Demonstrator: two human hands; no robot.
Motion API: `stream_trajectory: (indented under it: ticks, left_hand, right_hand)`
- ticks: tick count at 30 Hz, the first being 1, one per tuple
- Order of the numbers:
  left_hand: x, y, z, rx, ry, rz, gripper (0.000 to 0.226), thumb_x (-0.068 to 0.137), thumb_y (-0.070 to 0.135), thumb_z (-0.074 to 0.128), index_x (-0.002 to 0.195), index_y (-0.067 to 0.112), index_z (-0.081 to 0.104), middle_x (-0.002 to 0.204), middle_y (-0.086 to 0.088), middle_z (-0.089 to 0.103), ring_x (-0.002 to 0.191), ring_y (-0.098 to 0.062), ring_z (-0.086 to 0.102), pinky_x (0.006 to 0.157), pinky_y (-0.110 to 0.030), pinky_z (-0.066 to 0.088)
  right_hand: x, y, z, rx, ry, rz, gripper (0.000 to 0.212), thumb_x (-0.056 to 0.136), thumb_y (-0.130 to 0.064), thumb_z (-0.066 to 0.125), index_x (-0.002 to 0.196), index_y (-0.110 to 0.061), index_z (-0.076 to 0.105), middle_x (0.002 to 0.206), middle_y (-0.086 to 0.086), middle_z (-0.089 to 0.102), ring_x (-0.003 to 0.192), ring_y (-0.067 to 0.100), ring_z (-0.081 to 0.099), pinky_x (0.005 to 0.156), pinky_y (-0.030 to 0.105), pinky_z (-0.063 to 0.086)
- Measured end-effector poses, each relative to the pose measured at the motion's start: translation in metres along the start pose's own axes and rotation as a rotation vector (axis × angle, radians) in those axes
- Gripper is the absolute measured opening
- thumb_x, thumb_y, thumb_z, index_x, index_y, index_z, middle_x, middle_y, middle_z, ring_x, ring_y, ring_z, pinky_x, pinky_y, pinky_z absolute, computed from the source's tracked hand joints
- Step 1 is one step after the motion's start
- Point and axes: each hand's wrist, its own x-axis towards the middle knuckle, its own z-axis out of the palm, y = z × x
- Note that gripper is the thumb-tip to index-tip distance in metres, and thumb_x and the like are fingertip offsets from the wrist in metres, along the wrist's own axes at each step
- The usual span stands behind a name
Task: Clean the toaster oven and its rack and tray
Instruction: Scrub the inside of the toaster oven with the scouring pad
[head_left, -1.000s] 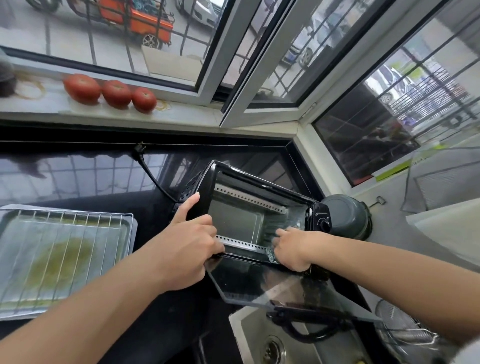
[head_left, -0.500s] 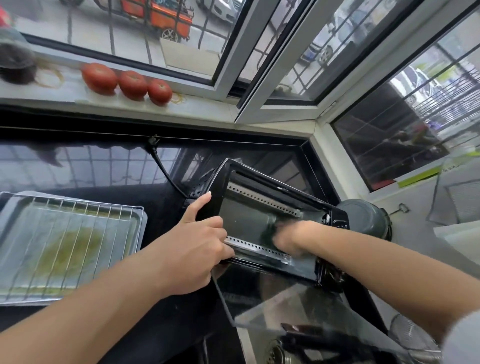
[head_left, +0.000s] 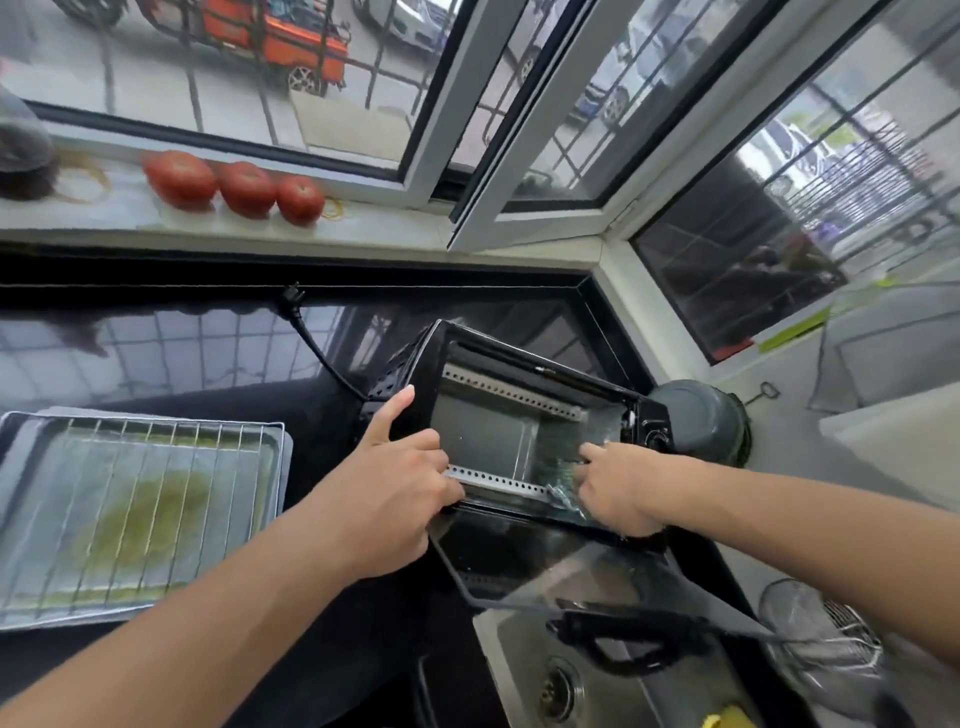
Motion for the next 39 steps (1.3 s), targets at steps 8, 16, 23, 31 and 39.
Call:
stream_trajectory:
  ticks: [8, 16, 23, 31, 39]
  left_hand:
    - [-0.015, 0.011, -0.001, 0.026, -0.045, 0.037, 0.017, 0.074, 0.032, 0.080, 0.090, 0.038, 0.076, 0.066, 0.018, 0.046, 0.085, -0.007, 0.056, 0.124, -0.064, 0.005]
    - [-0.017, 0.015, -0.001, 0.027, -0.047, 0.022, 0.011, 0.076, 0.031, 0.078, 0.085, 0.036, 0.076, 0.065, 0.017, 0.045, 0.085, -0.009, 0.058, 0.124, -0.064, 0.006]
    - [-0.020, 0.025, 0.003, 0.112, -0.043, 0.016, 0.031, 0.074, 0.027, 0.080, 0.104, 0.033, 0.076, 0.074, 0.011, 0.053, 0.090, -0.016, 0.061, 0.123, -0.067, 0.008]
    - [0.004, 0.006, 0.035, 0.349, -0.047, 0.094, 0.062, 0.073, 0.002, 0.065, 0.134, 0.016, 0.069, 0.087, -0.004, 0.060, 0.102, -0.027, 0.063, 0.122, -0.067, 0.007]
    - [0.040, -0.039, 0.101, 0.574, -0.023, 0.179, 0.072, 0.092, 0.001, 0.031, 0.160, 0.026, 0.037, 0.095, -0.004, 0.059, 0.119, -0.029, 0.060, 0.119, -0.064, 0.013]
  right_hand:
    - [0.016, -0.020, -0.009, 0.090, -0.045, 0.072, 0.036, 0.090, -0.011, 0.058, 0.126, -0.006, 0.062, 0.131, 0.011, 0.059, 0.119, 0.032, 0.052, 0.094, 0.047, 0.051]
    - [-0.039, -0.045, 0.011, 0.428, -0.027, 0.187, 0.031, 0.091, -0.012, 0.043, 0.112, -0.006, 0.065, 0.119, 0.011, 0.062, 0.116, 0.032, 0.047, 0.102, 0.044, 0.043]
    - [-0.037, -0.067, 0.027, 1.297, 0.213, 0.304, 0.049, 0.104, -0.031, 0.037, 0.150, -0.014, 0.036, 0.154, 0.007, 0.039, 0.141, 0.027, 0.036, 0.116, 0.038, 0.030]
    - [0.028, -0.073, 0.056, 1.556, 0.556, 0.450, 0.045, 0.102, -0.022, 0.044, 0.148, -0.020, 0.042, 0.152, -0.001, 0.043, 0.138, 0.020, 0.041, 0.113, 0.033, 0.034]
    - [0.114, -0.098, 0.069, 1.396, 0.935, 0.705, 0.048, 0.102, -0.021, 0.040, 0.150, -0.012, 0.038, 0.156, 0.003, 0.036, 0.145, 0.019, 0.029, 0.119, 0.023, 0.008]
